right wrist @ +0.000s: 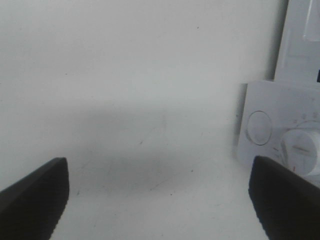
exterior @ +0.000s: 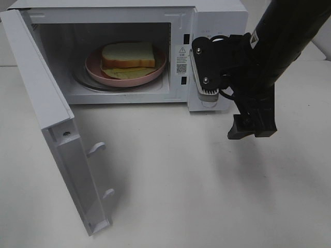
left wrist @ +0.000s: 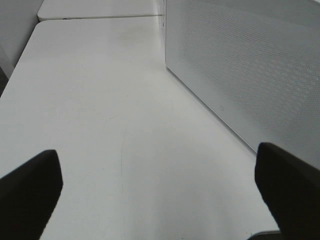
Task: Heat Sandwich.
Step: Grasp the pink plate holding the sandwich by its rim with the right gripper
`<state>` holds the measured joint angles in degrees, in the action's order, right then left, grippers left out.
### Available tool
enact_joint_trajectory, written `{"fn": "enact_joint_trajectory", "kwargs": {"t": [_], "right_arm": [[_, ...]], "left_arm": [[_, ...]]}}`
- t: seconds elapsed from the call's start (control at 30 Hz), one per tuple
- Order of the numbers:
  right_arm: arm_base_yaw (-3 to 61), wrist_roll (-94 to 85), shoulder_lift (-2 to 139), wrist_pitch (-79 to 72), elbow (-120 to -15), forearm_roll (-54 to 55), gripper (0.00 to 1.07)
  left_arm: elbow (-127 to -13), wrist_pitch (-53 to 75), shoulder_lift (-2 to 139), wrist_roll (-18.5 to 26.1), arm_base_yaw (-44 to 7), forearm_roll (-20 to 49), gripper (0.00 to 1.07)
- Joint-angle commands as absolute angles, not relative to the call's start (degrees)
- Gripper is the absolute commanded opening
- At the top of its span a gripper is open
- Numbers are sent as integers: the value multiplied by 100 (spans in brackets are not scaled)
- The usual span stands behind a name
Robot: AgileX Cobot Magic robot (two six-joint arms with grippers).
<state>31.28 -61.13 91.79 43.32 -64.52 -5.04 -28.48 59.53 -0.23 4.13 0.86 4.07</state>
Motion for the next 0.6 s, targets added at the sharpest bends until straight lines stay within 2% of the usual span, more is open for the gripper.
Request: {"fn": "enact_joint_trajectory", "kwargs": {"t": [0.03,0.6], "right_arm": [[3140,-6113,9139,4085,-6480,-556,91],[3237,-6148,9482,3461,-6492,-590,87]], "left_arm": [[-2836,5896,-143,395,57,424,101],[-2836,5896,-143,395,57,424,101]]}}
